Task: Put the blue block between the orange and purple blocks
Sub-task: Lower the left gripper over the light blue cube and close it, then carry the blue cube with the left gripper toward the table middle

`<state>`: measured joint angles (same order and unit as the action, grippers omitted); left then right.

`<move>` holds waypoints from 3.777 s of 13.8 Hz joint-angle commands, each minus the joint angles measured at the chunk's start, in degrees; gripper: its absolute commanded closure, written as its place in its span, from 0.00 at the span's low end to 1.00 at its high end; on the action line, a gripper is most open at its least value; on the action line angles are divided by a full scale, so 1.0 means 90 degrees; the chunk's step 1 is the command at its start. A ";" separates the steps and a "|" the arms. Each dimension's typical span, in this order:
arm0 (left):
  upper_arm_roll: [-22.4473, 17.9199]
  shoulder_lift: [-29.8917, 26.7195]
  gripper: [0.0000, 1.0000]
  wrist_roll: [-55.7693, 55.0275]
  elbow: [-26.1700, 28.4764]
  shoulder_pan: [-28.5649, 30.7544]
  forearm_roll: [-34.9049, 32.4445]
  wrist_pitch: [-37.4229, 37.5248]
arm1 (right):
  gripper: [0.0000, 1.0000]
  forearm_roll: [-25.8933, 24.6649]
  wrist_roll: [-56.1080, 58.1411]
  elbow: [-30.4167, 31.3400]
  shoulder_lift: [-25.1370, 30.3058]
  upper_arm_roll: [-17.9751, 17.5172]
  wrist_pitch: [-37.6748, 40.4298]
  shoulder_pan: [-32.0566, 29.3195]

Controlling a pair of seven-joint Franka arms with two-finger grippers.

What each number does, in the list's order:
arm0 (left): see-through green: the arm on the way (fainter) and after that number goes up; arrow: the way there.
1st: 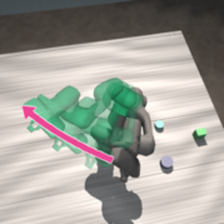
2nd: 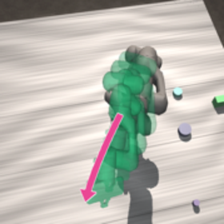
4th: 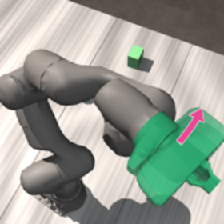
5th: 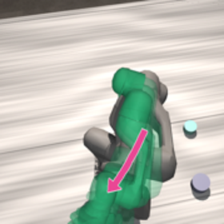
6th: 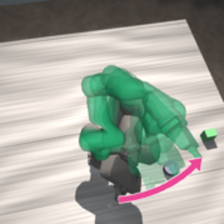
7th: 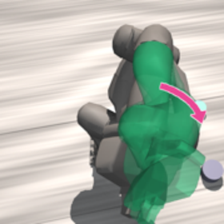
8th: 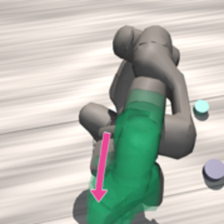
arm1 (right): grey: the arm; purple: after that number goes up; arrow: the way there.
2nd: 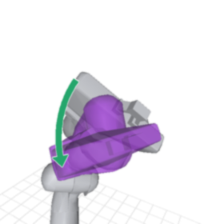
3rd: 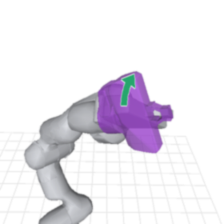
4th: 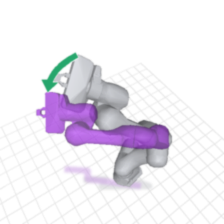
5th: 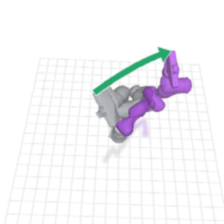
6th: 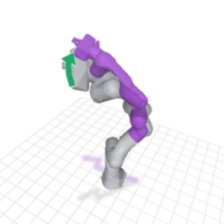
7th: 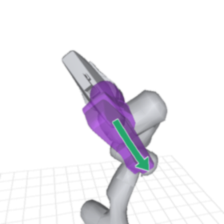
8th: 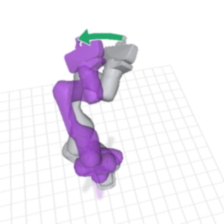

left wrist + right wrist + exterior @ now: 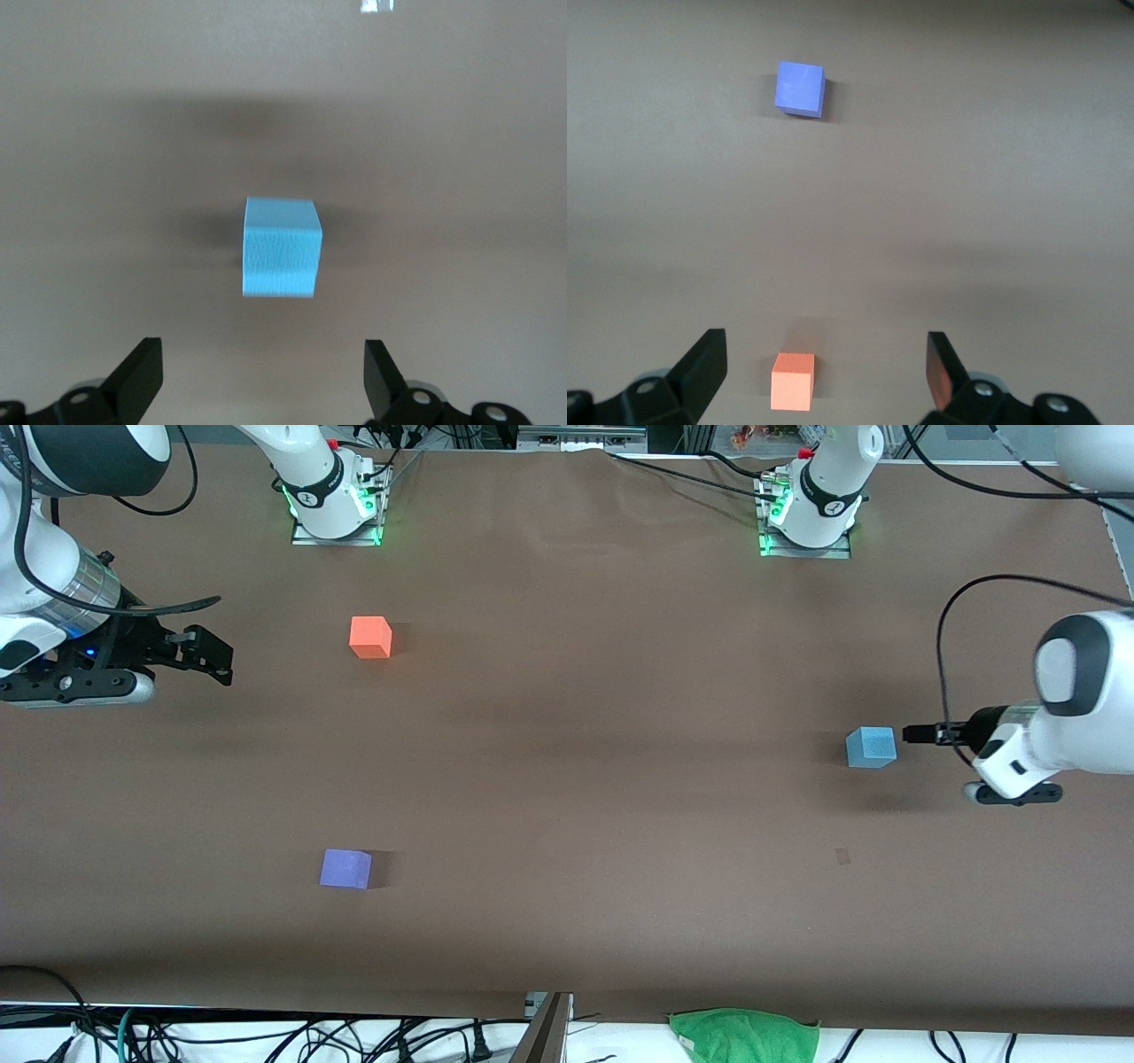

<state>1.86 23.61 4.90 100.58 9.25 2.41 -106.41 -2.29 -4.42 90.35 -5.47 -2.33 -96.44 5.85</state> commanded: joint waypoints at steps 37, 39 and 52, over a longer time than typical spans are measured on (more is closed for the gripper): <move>0.0223 0.0587 0.68 -0.4417 -0.0079 -0.3819 -0.0454 -0.2815 | 0.00 0.0021 0.0071 -0.0029 -0.0007 -0.0054 0.0003 -0.0093; 0.0223 0.1094 0.68 -0.5121 -0.0674 -0.4385 -0.0454 -0.2806 | 0.00 -0.0018 0.0061 -0.0029 -0.0017 -0.0044 -0.0007 -0.0112; 0.0047 0.2661 0.00 -0.6414 -0.2552 -0.5521 -0.0122 -0.2544 | 0.01 -0.0038 0.0042 -0.0049 -0.0407 0.0034 -0.0134 -0.0220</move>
<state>3.69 47.93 -52.93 79.89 -40.07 -0.17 -132.24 -2.31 -4.42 90.38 -7.57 -1.66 -97.46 4.36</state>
